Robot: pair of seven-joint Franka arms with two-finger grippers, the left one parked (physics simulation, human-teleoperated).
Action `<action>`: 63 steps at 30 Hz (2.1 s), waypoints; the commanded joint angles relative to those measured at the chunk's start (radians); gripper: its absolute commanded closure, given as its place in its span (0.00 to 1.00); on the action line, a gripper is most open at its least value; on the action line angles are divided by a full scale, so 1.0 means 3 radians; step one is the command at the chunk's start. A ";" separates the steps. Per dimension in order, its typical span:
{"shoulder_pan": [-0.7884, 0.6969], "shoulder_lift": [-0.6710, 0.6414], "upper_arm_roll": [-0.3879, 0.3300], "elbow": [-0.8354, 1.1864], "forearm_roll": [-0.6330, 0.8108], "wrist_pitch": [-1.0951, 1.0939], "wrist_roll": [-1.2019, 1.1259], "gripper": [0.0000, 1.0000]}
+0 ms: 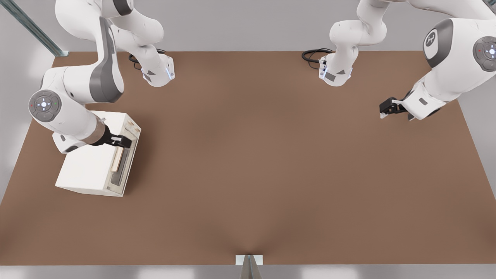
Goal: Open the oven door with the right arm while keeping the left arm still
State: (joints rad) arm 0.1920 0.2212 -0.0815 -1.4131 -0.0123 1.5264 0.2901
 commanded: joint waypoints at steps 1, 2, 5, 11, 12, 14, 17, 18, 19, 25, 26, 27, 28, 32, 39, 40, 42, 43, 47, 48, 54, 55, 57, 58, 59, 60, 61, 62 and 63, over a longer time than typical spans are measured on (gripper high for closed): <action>0.0009 -0.0006 -0.0010 0.0001 0.0010 0.0020 -0.0083 0.00; 0.0009 0.0070 -0.0010 -0.0030 -0.0025 0.0020 -0.0154 0.00; 0.0444 0.0954 -0.0015 0.0225 -0.1287 -0.0521 -0.0226 0.79; 0.0797 0.1379 -0.0096 0.0461 -0.2301 -0.1028 0.0695 0.79; 0.0782 0.1410 -0.0122 0.0400 -0.2291 -0.1028 0.0720 0.79; 0.0782 0.1420 -0.0127 0.0379 -0.2265 -0.1110 0.0843 0.79; 0.0761 0.1604 -0.0168 0.0374 -0.2260 -0.1018 0.0910 0.79; 0.0741 0.1630 -0.0184 0.0374 -0.2260 -0.0931 0.0910 0.79; 0.0736 0.1645 -0.0184 0.0374 -0.2260 -0.0915 0.0905 0.79; 0.0705 0.1635 -0.0184 0.0149 -0.2204 -0.0665 0.1094 0.79; 0.0679 0.1640 -0.0189 0.0108 -0.2214 -0.0604 0.1089 0.79; 0.0669 0.1640 -0.0184 0.0103 -0.2219 -0.0583 0.1068 0.79; 0.0669 0.1635 -0.0189 0.0103 -0.2209 -0.0588 0.1068 0.79; 0.0669 0.1584 -0.0189 -0.0096 -0.2194 -0.0588 0.1109 0.79; 0.0633 0.1548 -0.0230 -0.0209 -0.2240 -0.0537 0.1058 0.79; 0.0638 0.1548 -0.0230 -0.0270 -0.2245 -0.0542 0.1063 0.79; 0.0638 0.1543 -0.0230 -0.0285 -0.2245 -0.0558 0.1058 0.79; 0.0644 0.1543 -0.0230 -0.0285 -0.2245 -0.0558 0.1063 0.79; 0.0659 0.1543 -0.0230 -0.0306 -0.2245 -0.0547 0.1083 0.79; 0.0684 0.1538 -0.0224 -0.0265 -0.2235 -0.0547 0.1099 0.79; 0.0659 0.1313 -0.0194 0.0338 -0.1468 -0.0532 0.0869 0.79; 0.0485 0.1119 -0.0189 0.0343 -0.0967 -0.0384 0.0613 0.79; 0.0127 0.0786 -0.0189 0.0333 -0.0046 -0.0195 -0.0066 0.79; 0.0112 0.0725 -0.0224 0.0430 -0.0015 -0.0230 -0.0414 0.79; 0.0056 0.0572 -0.0219 0.0456 0.0107 -0.0297 -0.0578 0.79; -0.0021 0.0388 -0.0219 0.0323 0.0286 -0.0297 -0.0619 0.56; -0.0052 0.0326 -0.0224 0.0241 0.0251 -0.0302 -0.0762 0.00; -0.0083 0.0316 -0.0224 0.0236 0.0276 -0.0261 -0.0808 0.00; -0.0083 0.0321 -0.0224 0.0262 0.0266 -0.0220 -0.0824 0.00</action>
State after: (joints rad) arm 0.1683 0.3243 -0.1471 -1.3301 -0.0227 1.4250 0.4070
